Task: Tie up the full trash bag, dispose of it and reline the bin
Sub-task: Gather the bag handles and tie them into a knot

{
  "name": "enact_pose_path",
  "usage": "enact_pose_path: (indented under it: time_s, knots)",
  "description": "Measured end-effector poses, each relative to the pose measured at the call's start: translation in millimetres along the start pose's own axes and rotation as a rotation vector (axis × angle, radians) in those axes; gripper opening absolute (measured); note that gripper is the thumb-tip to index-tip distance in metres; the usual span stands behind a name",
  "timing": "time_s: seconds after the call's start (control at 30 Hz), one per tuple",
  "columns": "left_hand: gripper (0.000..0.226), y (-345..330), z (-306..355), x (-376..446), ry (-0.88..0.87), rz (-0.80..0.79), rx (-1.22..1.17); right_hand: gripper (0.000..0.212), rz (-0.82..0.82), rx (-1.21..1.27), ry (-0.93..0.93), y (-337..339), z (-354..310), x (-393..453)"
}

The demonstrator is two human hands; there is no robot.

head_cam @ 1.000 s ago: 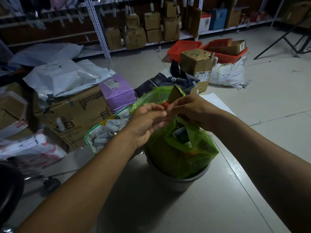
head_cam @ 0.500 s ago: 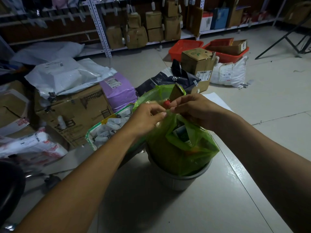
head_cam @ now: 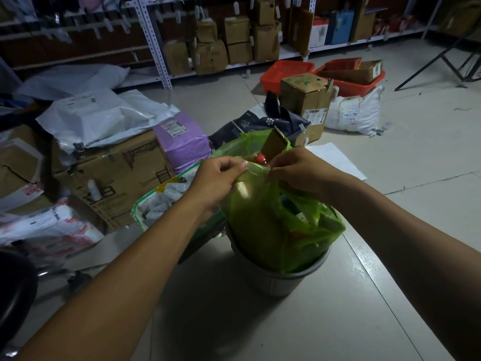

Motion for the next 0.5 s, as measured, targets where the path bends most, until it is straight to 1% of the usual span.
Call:
enact_pose_path:
  time_s: [0.17, 0.27, 0.37, 0.5]
  knots:
    - [0.015, 13.7, -6.7, 5.2, 0.039, 0.060, -0.012, 0.008, -0.046, 0.175, -0.058, 4.3, 4.2, -1.4]
    - [0.015, 15.8, -7.4, 5.3, 0.037, 0.057, -0.028, 0.009, -0.089, 0.288, -0.085, 4.7, 4.0, -3.4]
    - [0.014, 16.4, -6.0, 6.1, 0.026, 0.071, -0.011, 0.010, -0.124, 0.333, -0.098, 5.7, 2.8, -4.8]
    - [0.014, 16.1, -3.9, 7.5, 0.012, 0.085, -0.008, 0.012, -0.109, 0.326, -0.100, 6.8, 3.2, -5.3]
Point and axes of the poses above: each hand's wrist, its own x-axis towards the middle knuckle, its own y-axis out of the back of the hand, z = x × y, the point moved 3 cm from there along x, towards the middle knuckle, and after that the axes turned 14 degrees about -x, right-handed, at the moved point
